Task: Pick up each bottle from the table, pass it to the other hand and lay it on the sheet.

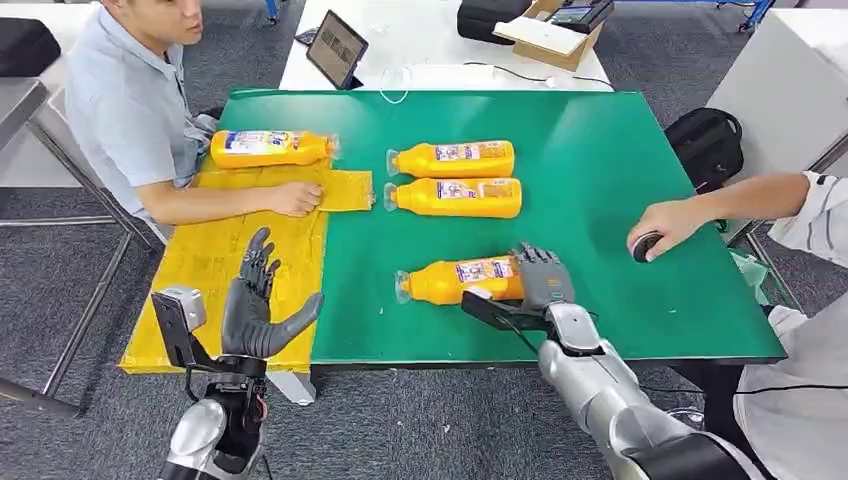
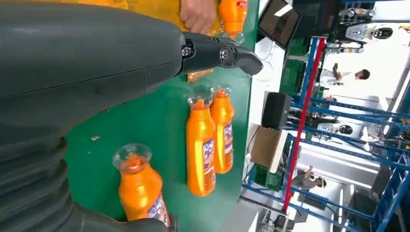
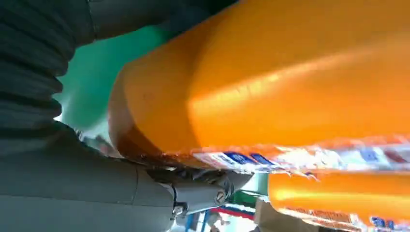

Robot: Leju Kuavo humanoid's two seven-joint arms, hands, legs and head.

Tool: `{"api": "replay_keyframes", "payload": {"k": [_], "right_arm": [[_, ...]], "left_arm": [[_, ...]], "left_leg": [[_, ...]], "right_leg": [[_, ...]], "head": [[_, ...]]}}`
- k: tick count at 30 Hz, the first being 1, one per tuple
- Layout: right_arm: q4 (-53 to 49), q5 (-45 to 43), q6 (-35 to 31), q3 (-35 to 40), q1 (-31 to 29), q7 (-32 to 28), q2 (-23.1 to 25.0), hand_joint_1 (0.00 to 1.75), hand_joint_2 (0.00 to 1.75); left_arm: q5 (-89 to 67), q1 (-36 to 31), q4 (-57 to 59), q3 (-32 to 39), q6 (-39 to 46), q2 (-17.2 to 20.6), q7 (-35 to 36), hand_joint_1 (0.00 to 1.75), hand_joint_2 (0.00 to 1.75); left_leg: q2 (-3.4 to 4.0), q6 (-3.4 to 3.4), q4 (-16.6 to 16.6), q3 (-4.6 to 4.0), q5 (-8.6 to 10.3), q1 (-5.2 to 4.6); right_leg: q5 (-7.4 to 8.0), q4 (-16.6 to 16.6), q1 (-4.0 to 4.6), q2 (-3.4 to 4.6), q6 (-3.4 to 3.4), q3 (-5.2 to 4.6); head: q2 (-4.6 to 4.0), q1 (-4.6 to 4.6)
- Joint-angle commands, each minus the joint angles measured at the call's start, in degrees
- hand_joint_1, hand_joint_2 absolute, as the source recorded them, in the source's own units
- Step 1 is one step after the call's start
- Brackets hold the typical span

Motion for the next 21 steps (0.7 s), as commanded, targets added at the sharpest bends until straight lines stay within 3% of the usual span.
{"api": "replay_keyframes", "payload": {"k": [1, 6, 16, 21], "right_arm": [[5.5, -4.4, -1.0, -4.3, 2.0, -8.1, 0.0, 1.75, 1.75], [3.7, -13.1, 0.7, -7.7, 2.9, -16.8, 2.0, 1.75, 1.75], [3.7, -13.1, 0.7, -7.6, 2.8, -16.6, 2.1, 1.75, 1.75], [0.1, -24.1, 3.4, -10.5, 3.1, -23.9, 5.1, 1.75, 1.75]], "left_arm": [[2.0, -4.3, 6.3, -2.4, -0.5, 1.5, -0.5, 0.00, 1.75], [3.2, -4.2, 5.8, -3.1, -0.6, 2.2, -1.5, 0.00, 1.75], [3.2, -4.1, 5.8, -3.0, -0.5, 2.3, -1.6, 0.00, 1.75], [3.9, -3.6, 4.9, -2.8, -0.8, 2.6, -3.9, 0.00, 1.75]], "left_leg": [[-0.19, -0.06, -0.1, 0.12, 0.00, 0.07], [-0.06, -0.09, -0.1, 0.13, -0.06, 0.08], [0.03, -0.14, -0.1, 0.05, -0.09, 0.10], [0.12, -0.13, -0.1, 0.04, -0.10, 0.08]], "right_leg": [[-0.06, -0.1, 0.08, -0.18, -0.10, 0.20], [-0.06, -0.1, 0.09, -0.10, -0.13, 0.18], [-0.04, -0.1, 0.11, -0.01, -0.12, 0.04], [-0.02, 0.0, 0.08, 0.09, -0.11, 0.01]], "head": [[0.00, 0.00], [0.00, -0.02], [0.00, 0.00], [0.00, 0.00]]}}
